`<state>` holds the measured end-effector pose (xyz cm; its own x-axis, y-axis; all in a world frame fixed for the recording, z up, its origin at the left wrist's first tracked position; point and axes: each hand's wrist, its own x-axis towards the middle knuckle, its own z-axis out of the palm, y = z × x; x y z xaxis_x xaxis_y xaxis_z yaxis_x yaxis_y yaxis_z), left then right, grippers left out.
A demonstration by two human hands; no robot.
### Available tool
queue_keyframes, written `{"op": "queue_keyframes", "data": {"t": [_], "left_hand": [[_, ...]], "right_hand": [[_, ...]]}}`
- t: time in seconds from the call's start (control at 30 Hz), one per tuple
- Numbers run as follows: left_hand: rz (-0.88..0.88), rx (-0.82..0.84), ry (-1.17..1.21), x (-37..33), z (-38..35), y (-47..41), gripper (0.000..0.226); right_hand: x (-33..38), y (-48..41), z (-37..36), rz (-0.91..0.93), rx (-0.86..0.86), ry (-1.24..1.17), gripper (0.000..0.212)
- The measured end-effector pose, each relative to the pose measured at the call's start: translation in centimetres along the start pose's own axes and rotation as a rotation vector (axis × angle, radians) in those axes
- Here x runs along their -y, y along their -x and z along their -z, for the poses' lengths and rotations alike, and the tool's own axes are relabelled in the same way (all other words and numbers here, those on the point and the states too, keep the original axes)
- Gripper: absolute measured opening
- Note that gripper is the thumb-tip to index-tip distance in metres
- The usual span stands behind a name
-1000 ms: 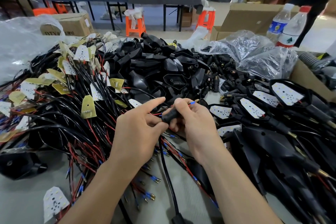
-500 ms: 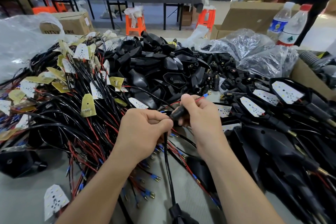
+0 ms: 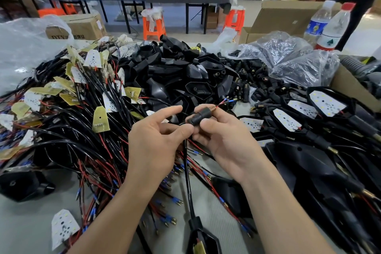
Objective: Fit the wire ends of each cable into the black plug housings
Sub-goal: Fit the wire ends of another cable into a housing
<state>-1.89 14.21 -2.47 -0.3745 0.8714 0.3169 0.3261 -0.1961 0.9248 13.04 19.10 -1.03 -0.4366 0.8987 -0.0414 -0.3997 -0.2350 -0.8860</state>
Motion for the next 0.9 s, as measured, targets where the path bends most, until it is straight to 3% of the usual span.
{"op": "queue_keyframes", "data": {"t": [0.1,0.23,0.33,0.47,0.73,0.83,0.9], "left_hand": [[0.052,0.06,0.084,-0.1,-0.2,0.2,0.026],[0.074,0.108,0.182,-0.1,-0.4,0.2,0.022],[0.104,0.102,0.17,0.1,-0.3,0.0,0.02],[0.159,0.148,0.109,-0.2,-0.7,0.3,0.008],[0.369,0.368,0.204,-2.1,-1.0,0.6,0.048],[0.439,0.394,0.278,-2.2,-0.6,0.3,0.049],[0.375,0.374,0.189,-2.0,-0.4,0.4,0.039]], "right_hand": [[-0.1,-0.1,-0.1,0.029,-0.037,-0.019,0.022],[-0.5,0.0,-0.2,0.066,-0.076,0.156,0.012],[-0.4,-0.1,-0.2,0.059,-0.188,0.177,0.032],[-0.6,-0.6,-0.2,0.155,-0.335,0.193,0.036],[-0.1,-1.2,0.2,0.224,-0.418,0.187,0.041],[-0.3,-1.3,0.3,0.237,-0.456,0.282,0.043],[-0.4,-1.3,0.4,0.311,-0.504,0.477,0.043]]}}
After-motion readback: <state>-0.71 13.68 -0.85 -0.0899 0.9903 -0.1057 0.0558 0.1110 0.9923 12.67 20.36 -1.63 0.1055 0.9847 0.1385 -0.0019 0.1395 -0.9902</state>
